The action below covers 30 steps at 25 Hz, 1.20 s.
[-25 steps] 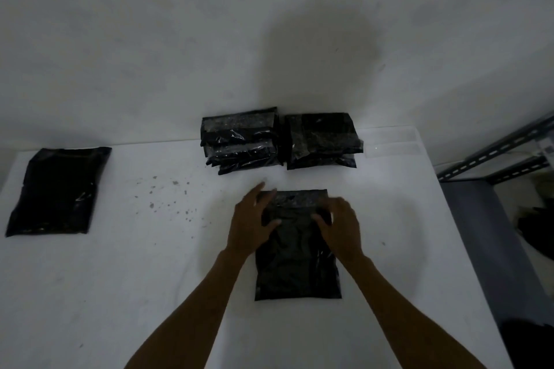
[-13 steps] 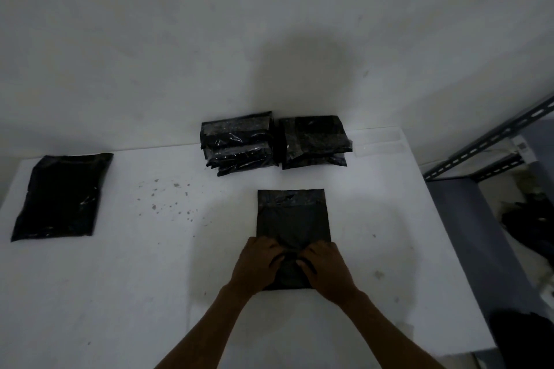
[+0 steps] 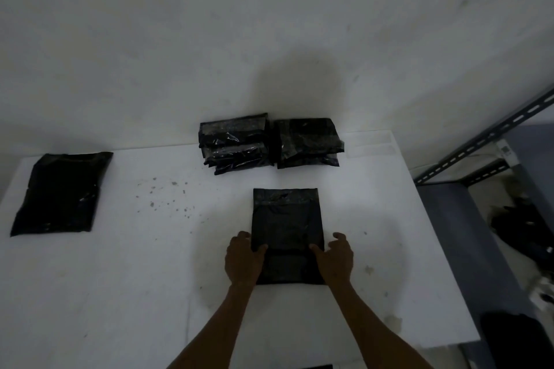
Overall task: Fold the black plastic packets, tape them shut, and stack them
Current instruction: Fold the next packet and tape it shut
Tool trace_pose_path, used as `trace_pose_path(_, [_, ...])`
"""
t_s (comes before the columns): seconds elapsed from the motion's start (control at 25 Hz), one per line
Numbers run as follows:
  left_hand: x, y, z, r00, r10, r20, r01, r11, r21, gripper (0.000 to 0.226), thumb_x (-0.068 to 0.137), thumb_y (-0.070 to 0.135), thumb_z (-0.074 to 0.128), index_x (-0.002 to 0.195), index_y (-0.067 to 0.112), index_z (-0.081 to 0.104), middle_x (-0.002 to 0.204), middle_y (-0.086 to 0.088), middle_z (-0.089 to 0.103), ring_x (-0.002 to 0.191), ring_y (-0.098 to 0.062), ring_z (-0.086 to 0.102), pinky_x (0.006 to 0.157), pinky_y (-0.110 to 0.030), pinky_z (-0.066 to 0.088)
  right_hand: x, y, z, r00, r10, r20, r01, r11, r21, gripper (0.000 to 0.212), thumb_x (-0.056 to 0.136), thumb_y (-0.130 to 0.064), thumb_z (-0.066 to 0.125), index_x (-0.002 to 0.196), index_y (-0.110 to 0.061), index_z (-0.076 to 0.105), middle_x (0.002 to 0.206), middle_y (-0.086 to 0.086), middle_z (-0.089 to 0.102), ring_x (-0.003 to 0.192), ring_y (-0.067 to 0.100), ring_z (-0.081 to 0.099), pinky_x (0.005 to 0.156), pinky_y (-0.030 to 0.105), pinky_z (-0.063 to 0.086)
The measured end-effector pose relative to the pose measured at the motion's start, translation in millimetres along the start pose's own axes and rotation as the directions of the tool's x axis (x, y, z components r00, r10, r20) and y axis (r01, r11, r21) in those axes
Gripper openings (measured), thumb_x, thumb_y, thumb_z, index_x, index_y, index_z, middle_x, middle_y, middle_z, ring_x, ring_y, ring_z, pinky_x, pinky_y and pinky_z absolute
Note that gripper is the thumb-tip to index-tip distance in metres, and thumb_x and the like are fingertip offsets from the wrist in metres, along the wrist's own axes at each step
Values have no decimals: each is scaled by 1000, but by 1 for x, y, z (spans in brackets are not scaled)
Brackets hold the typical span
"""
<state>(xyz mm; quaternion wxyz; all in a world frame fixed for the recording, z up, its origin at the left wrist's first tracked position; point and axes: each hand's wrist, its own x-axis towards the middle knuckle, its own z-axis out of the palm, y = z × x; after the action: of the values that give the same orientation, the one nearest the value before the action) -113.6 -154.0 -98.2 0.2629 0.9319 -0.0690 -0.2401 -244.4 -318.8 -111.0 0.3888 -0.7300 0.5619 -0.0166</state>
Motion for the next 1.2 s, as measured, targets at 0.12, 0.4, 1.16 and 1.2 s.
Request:
trace_pose_path(0.12, [11, 2, -1, 989, -131, 75, 145, 963, -226, 55, 71, 29, 85, 116, 11, 61, 104, -10, 69, 92, -24, 65, 74, -27, 49, 9, -6, -3, 992, 102, 72, -99, 994, -43, 60, 73, -40, 84, 122, -18, 59, 102, 3, 71, 101, 25, 65, 89, 35, 52])
trace_pose_path(0.4, [18, -7, -6, 994, -39, 107, 56, 985, -165, 20, 79, 22, 78, 96, 17, 71, 99, -4, 72, 93, -21, 66, 77, -25, 47, 4, -5, -9, 999, 14, 34, -17, 997, 70, 41, 74, -29, 85, 100, -18, 55, 79, -6, 64, 80, 20, 65, 72, 29, 51])
trace_pose_path(1.16, [30, -24, -14, 967, 21, 254, 87, 909, -408, 30, 59, 25, 91, 84, 20, 75, 86, 2, 75, 85, -18, 70, 84, -40, 58, 10, -11, -10, 979, 81, 189, -138, 940, 311, 56, 62, -24, 92, 110, -16, 66, 97, 5, 73, 83, 18, 67, 70, 29, 56])
trace_pose_path(1.2, [31, -26, -14, 967, 32, 255, 72, 918, -389, 31, 58, 28, 91, 83, 20, 75, 85, 2, 74, 84, -18, 70, 83, -40, 58, 11, -11, -10, 978, 63, 199, -116, 957, 264, 51, 61, -27, 93, 105, -16, 70, 98, 4, 74, 82, 17, 68, 72, 29, 57])
